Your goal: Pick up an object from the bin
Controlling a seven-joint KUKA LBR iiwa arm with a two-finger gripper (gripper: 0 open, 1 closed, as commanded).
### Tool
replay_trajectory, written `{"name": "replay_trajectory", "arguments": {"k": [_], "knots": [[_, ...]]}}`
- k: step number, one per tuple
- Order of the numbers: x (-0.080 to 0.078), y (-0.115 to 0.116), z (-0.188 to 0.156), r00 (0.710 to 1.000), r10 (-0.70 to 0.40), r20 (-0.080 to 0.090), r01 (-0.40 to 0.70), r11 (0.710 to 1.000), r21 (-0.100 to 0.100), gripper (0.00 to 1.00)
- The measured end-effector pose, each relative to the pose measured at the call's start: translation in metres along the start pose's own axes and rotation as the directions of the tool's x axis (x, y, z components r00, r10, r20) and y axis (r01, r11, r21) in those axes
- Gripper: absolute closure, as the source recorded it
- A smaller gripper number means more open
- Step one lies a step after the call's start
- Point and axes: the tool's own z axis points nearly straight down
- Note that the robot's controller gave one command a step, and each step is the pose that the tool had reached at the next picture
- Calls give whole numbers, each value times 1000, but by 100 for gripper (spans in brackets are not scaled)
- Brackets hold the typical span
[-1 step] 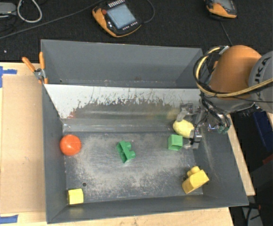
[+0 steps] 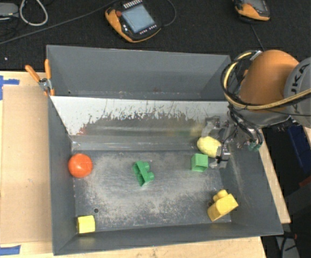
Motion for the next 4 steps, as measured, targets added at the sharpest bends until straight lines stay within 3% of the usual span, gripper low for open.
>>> {"name": "replay_trajectory", "arguments": {"k": [1,2,3,4], "knots": [[-4,-44,76,983,184,-5,-184,983,0,0],[-2,-35,73,999,42,6,-42,999,-1,0],[-4,-24,73,975,224,1,-224,975,-1,0],[-3,-33,73,996,84,7,-84,996,-1,0]]}}
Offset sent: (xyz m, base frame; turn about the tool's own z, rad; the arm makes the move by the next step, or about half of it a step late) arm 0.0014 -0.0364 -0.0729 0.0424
